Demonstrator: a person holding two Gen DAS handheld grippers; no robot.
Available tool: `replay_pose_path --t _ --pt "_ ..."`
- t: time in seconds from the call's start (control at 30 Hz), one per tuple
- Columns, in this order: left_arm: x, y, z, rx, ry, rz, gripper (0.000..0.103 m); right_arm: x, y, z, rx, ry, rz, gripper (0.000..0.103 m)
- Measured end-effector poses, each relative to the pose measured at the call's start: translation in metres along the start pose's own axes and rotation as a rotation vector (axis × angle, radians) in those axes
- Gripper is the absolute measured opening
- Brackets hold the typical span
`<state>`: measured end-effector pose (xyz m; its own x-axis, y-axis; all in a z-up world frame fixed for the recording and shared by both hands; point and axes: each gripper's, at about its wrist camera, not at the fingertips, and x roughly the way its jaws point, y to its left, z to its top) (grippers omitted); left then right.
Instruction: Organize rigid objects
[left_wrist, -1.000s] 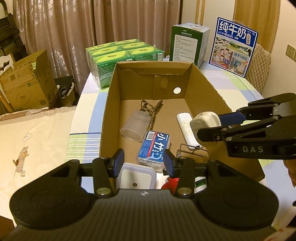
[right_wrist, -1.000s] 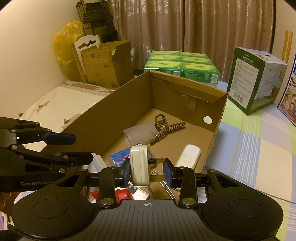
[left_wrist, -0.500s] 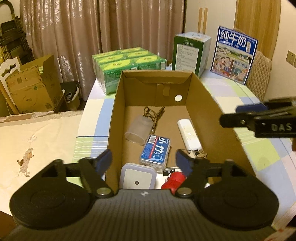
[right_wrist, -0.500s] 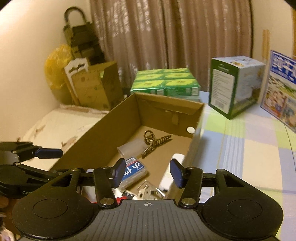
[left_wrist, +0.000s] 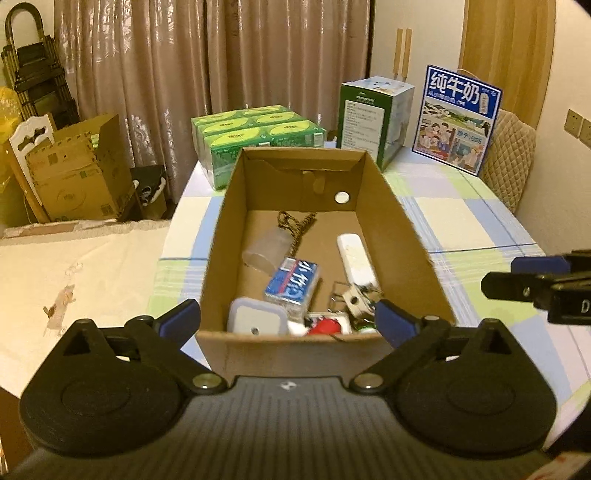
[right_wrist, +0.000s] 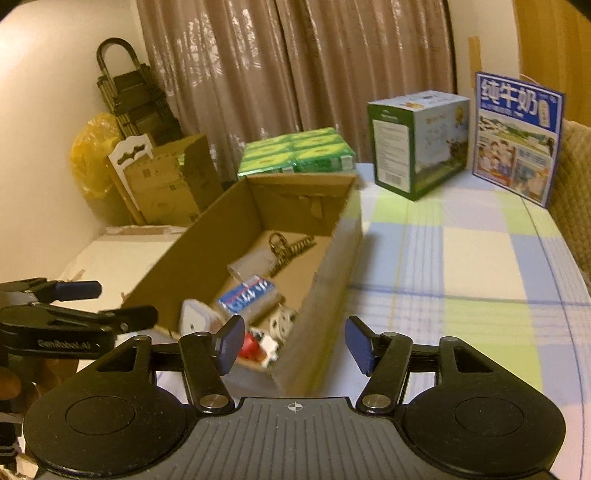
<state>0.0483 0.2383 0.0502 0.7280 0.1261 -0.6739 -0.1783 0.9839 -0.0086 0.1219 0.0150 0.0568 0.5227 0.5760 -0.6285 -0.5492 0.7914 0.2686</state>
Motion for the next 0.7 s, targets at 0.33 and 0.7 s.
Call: replay_pose_path --t 0.33,0.7 --pt "-0.034 -0.015 -0.018 -0.053 0.015 -0.007 0.099 -0.033 0.001 -0.029 0.011 0.008 -0.041 0.080" --pt "-0.052 -0.032 -0.035 -0.044 0.020 -0.001 0.102 -0.054 0.001 -0.046 0.044 0.014 -0.063 0.083"
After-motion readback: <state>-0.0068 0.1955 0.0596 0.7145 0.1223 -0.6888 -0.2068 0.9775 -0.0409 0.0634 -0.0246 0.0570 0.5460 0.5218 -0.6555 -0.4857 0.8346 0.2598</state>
